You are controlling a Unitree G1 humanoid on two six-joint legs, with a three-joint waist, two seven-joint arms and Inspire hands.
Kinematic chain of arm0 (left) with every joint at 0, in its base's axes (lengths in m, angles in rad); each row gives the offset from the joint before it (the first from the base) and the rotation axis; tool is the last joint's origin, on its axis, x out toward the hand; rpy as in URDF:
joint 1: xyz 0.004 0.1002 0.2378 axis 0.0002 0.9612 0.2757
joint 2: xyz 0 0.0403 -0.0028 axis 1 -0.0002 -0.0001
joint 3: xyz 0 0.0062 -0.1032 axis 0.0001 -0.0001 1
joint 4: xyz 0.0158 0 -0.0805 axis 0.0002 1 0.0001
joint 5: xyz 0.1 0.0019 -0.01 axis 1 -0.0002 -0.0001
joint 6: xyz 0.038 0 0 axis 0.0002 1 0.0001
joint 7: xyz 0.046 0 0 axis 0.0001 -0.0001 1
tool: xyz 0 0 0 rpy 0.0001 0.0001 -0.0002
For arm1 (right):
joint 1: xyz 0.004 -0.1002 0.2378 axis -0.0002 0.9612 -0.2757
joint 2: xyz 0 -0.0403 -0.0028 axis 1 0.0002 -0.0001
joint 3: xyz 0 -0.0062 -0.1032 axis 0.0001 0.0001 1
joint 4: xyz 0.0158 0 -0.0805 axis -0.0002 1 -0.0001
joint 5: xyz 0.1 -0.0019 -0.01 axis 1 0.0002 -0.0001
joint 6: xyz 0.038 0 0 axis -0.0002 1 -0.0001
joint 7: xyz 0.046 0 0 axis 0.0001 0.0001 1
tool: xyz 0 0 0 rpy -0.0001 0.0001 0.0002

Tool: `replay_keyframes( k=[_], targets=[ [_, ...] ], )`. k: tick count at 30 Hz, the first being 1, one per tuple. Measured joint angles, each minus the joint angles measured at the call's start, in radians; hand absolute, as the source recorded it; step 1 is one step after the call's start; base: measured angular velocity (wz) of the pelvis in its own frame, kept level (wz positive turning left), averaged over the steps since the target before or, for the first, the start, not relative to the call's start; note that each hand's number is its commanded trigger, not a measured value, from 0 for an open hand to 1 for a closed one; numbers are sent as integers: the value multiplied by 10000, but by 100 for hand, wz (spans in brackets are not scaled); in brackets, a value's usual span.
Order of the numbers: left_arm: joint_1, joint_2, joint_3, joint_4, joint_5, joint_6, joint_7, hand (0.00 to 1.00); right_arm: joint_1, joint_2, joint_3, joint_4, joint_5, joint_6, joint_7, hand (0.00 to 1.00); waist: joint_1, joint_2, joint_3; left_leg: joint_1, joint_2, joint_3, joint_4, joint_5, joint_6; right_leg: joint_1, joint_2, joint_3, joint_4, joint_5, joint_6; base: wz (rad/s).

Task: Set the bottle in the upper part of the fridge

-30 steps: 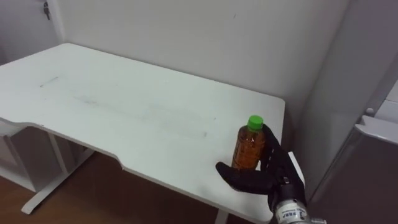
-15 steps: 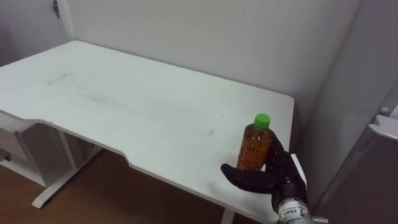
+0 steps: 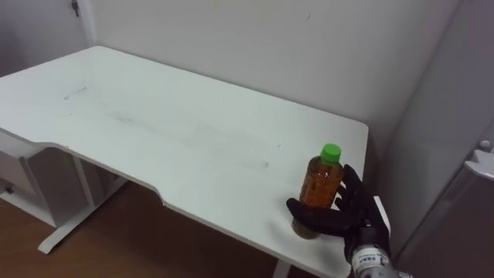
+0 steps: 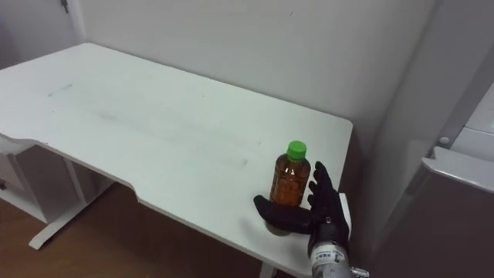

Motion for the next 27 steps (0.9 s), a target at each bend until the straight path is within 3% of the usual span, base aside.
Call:
replay_keyframes(
  k=[5, 10, 27],
  targets=[
    [33, -4, 1, 9, -64, 89, -118, 0, -44, 4, -76, 208, 1, 0, -368, 0, 3, 71, 48, -56, -8, -31, 93, 7, 11, -39, -3, -3, 20, -2, 1, 1],
    [12, -20, 16, -39, -58, 225, -135, 0, -361, 3, -450, 327, -15, 0, -655, 0, 18, 45, 12, -377, -11, -26, 187, 26, 32, -376, -22, -13, 140, 4, -14, 0],
    [-33, 10, 26, -97, -41, 220, -139, 0, -1044, -18, -386, 1154, -144, 1, -863, 0, 342, 81, 14, -795, -125, -113, 223, 70, 120, -835, -111, -41, 367, -48, 53, 1]
  ],
)
